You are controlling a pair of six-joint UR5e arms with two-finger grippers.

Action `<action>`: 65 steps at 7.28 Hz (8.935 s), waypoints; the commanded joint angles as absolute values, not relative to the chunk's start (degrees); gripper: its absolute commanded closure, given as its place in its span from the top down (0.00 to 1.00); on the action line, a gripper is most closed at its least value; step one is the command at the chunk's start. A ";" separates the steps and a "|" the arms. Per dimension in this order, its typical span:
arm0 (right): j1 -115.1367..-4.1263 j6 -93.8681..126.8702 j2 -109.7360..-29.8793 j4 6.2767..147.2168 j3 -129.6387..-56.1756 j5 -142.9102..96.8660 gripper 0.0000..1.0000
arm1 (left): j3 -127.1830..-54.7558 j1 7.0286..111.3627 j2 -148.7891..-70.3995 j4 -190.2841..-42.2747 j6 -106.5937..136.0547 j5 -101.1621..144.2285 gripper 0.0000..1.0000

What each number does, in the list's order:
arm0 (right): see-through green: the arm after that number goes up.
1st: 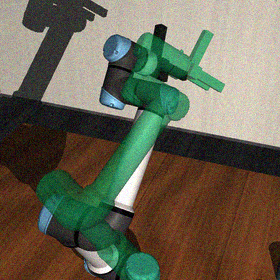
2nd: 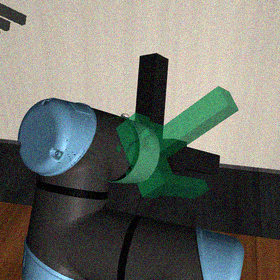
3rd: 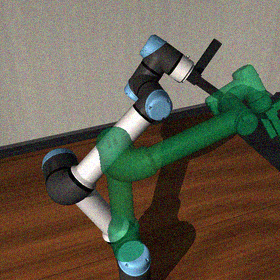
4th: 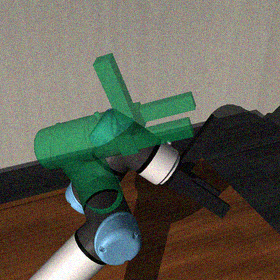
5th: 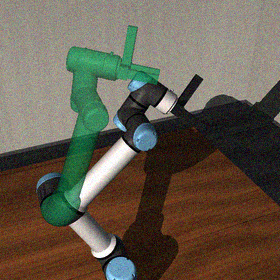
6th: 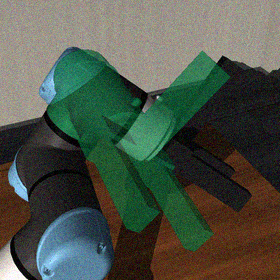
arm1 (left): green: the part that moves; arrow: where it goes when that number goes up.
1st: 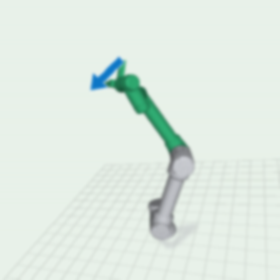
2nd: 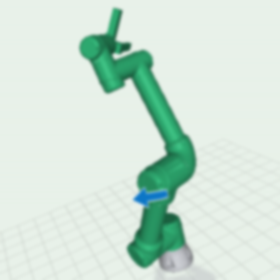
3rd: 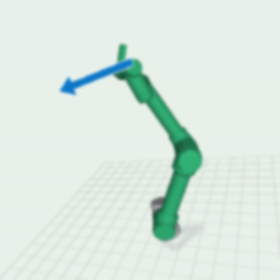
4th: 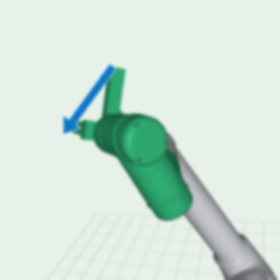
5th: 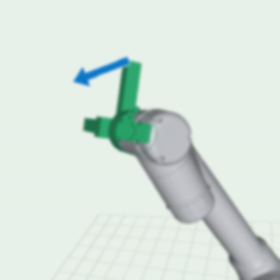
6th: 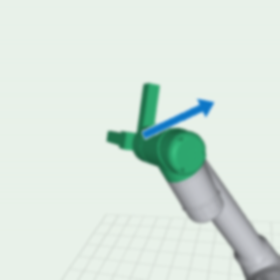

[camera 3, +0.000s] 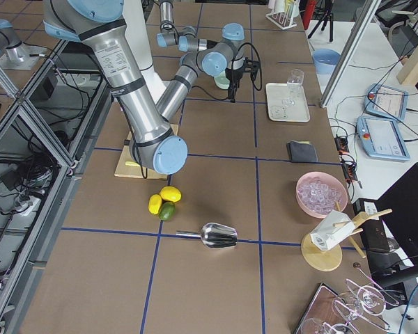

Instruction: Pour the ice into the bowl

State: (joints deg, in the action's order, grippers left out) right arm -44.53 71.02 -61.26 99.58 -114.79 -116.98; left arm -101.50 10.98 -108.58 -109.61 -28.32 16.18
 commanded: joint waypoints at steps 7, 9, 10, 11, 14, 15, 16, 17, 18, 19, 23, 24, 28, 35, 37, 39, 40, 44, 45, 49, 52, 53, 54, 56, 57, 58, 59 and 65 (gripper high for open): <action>-45.09 71.19 -61.17 99.58 -114.87 -117.60 1.00 | -101.60 10.99 -108.72 -109.60 -33.49 14.50 0.00; -45.09 71.19 -61.17 99.58 -114.87 -117.60 1.00 | -101.78 10.99 -108.72 -109.77 -33.23 14.50 0.00; -45.09 71.19 -61.17 99.58 -114.87 -117.60 1.00 | -102.04 10.99 -108.81 -110.38 -32.70 14.59 0.00; -45.09 71.10 -61.17 99.58 -114.87 -117.60 1.00 | -102.30 10.99 -108.81 -113.52 -32.52 14.68 0.00; -45.09 71.10 -61.17 99.58 -114.87 -117.60 1.00 | -101.86 10.99 -106.97 -120.32 -32.52 14.68 0.00; -45.09 71.10 -61.17 99.49 -114.87 -117.60 1.00 | -102.30 11.07 -105.14 -122.58 -32.52 14.68 0.00; -45.09 71.19 -61.08 99.49 -114.87 -117.60 1.00 | -101.43 10.99 -100.42 -130.96 -32.61 14.68 0.00; -45.09 71.19 -61.00 99.49 -114.87 -117.60 1.00 | -101.51 10.99 -95.06 -136.87 -32.78 14.59 0.00; -45.09 71.19 -61.00 99.49 -114.87 -117.60 1.00 | -101.51 11.07 -90.92 -141.11 -32.96 14.59 0.00; -45.09 71.19 -61.00 99.49 -114.87 -117.60 1.00 | -101.43 11.07 -87.40 -144.37 -32.96 14.59 0.00; -45.09 71.10 -61.17 99.49 -115.05 -117.77 1.00 | -95.05 11.16 -74.82 -163.50 -33.40 12.49 0.00; -45.09 71.10 -61.17 99.58 -115.05 -117.77 1.00 | -92.49 11.16 -72.97 -169.13 -33.49 12.57 0.00; -45.00 71.10 -60.82 99.67 -115.22 -117.69 1.00 | -88.87 11.25 -71.89 -183.38 -32.70 16.68 0.00; -45.44 71.02 -60.47 99.75 -115.22 -117.77 1.00 | -86.04 11.16 -72.42 -192.39 -2.09 25.48 0.00; -45.53 71.02 -60.47 99.76 -115.22 -117.77 1.00 | -86.04 11.16 -72.42 -193.61 7.95 27.06 0.00; -45.53 71.02 -60.47 99.76 -115.22 -117.77 1.00 | -85.78 11.16 -72.42 -194.68 19.53 27.60 0.00; -45.53 71.02 -60.47 99.76 -115.22 -117.77 1.00 | -85.52 11.08 -72.42 -194.68 25.25 27.68 0.00; -45.70 71.02 -60.56 99.76 -115.14 -117.77 1.00 | -83.51 11.07 -72.33 -196.52 42.27 27.34 0.00; -45.70 71.02 -60.56 99.76 -115.14 -117.86 1.00 | -83.06 11.07 -72.33 -196.44 45.41 27.25 0.00; -45.70 71.10 -60.47 99.76 -115.31 -117.86 1.00 | -78.41 10.90 -73.56 -195.82 53.69 27.33 0.00; -45.70 71.10 -60.64 99.76 -115.31 -117.86 1.00 | -77.78 11.07 -74.62 -193.90 53.53 28.73 0.00; -45.70 71.02 -60.64 99.76 -115.31 -117.86 1.00 | -77.61 11.07 -74.62 -193.80 53.79 29.35 0.00; -45.70 71.10 -60.64 99.76 -115.31 -117.86 1.00 | -77.00 10.99 -74.71 -193.54 53.88 30.05 0.00; -45.70 71.02 -60.64 99.76 -115.31 -117.86 1.00 | -75.41 11.07 -75.06 -193.01 53.88 31.02 0.00; -45.70 71.10 -60.73 99.76 -115.31 -117.86 1.00 | -75.41 11.25 -75.49 -193.01 53.88 31.98 0.00; -45.70 71.10 -60.73 99.76 -115.31 -117.86 1.00 | -75.41 11.34 -75.67 -193.01 53.88 32.95 0.14; -45.70 71.10 -60.65 99.76 -115.31 -117.77 1.00 | -75.50 11.42 -75.76 -193.09 53.88 33.05 0.35; -45.70 71.10 -60.56 99.76 -115.31 -117.77 1.00 | -75.41 11.78 -75.41 -193.10 53.79 35.24 1.00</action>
State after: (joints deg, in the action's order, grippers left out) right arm -45.68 71.10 -60.60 99.76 -115.31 -117.77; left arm -75.48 11.66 -75.46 -193.09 53.80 35.03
